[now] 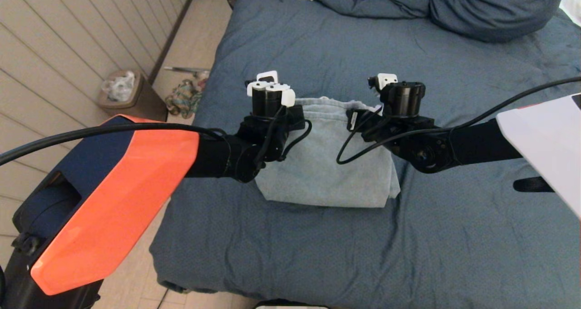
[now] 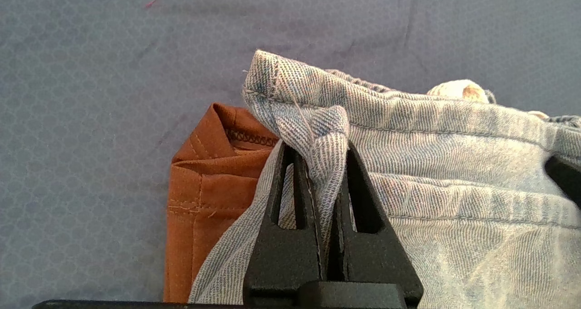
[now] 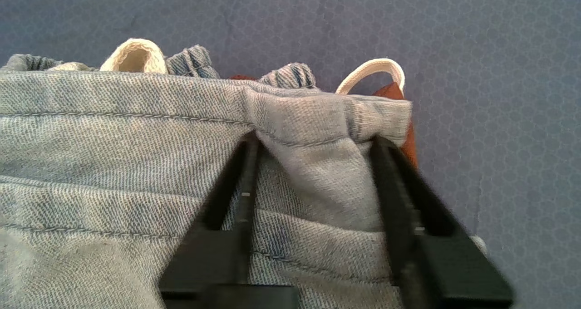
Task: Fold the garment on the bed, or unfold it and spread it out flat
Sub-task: Unford the blue shorts
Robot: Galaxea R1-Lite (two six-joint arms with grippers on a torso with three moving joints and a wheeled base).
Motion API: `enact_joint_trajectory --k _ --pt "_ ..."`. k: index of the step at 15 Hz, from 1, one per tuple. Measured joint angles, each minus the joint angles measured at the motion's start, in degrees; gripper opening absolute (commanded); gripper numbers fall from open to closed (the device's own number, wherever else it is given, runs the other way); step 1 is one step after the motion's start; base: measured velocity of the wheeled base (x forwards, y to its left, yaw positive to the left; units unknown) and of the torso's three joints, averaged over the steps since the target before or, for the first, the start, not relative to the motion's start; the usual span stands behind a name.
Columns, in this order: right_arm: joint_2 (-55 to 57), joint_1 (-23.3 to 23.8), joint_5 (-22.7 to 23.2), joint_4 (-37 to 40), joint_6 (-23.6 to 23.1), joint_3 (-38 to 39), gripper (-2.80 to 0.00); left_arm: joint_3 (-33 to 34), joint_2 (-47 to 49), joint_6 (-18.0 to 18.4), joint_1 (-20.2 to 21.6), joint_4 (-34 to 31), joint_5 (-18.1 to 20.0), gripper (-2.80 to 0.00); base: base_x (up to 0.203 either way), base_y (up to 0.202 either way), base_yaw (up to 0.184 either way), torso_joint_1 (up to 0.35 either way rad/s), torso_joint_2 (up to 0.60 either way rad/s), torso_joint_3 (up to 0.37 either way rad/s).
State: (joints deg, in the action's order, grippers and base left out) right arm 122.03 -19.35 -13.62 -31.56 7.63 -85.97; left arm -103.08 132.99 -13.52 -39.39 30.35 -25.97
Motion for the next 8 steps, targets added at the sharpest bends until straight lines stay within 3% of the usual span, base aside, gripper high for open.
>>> enact_joint_trajectory --k 8 --pt "-5.4 -0.4 -0.5 0.0 0.3 3.9 -2.8 1.8 -1.3 -0.2 -0.2 0.7 -0.6 -2.8 0.0 0.0 0.0 0.0 0.0 0.0"
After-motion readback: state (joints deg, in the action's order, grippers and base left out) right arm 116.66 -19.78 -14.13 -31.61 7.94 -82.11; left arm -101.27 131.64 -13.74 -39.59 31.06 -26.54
